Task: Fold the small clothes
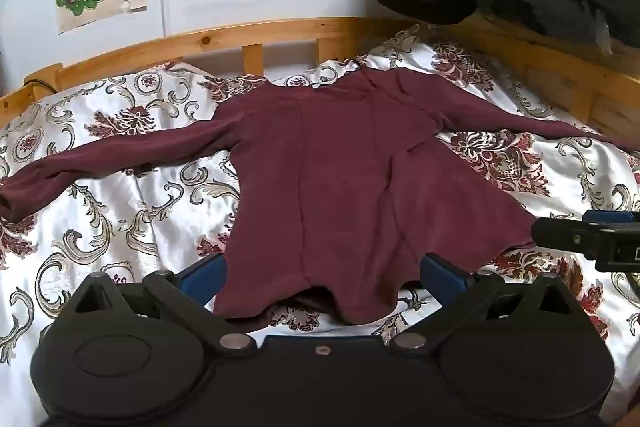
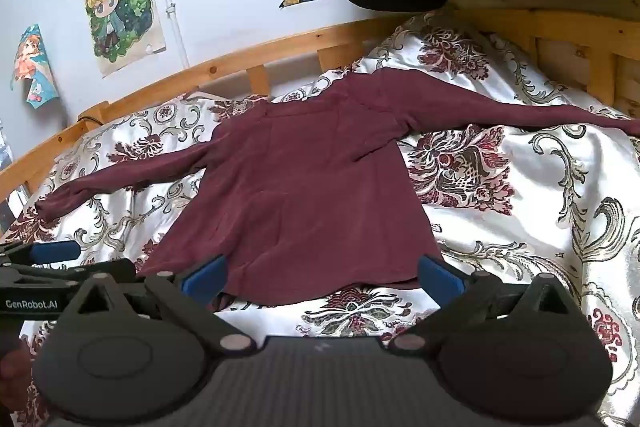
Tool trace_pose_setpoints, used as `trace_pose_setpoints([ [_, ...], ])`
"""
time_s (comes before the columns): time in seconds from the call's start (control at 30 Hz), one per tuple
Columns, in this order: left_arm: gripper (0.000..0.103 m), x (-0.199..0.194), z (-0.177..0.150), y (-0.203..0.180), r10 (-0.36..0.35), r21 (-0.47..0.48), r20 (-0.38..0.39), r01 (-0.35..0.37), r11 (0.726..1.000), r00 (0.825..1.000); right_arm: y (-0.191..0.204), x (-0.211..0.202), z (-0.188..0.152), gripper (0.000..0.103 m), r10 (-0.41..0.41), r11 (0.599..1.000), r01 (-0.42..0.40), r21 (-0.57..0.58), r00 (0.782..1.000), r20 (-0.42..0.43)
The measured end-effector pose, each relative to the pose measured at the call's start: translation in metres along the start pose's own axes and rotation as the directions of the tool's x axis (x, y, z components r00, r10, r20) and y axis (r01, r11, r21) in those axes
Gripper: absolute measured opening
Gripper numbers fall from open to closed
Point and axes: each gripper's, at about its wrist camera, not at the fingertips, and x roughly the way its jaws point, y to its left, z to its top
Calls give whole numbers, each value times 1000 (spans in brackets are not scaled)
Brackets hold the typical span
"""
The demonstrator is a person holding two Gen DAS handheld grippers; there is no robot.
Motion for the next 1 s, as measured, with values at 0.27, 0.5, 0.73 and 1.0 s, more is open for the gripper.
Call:
trace_pose_setpoints([
  [0.27,102,0,0,-1,0,12,1,0,1000,1000,-4,2,2,103,5,1000,-5,4,1000,-17],
  [0.5,102,0,0,-3,-5,13,0,5,1000,1000,-9,0,6,103,3,1000,-3,18,1000,-18],
  [0.73,102,0,-1,-2,-1,14,1,1,1000,1000,-5,2,1,103,-2,1000,2,25,1000,-19],
  [1.0,102,0,-2,-2,3,19,0,-3,1000,1000,-6,3,0,103,-1,999,2,33,1000,-25],
])
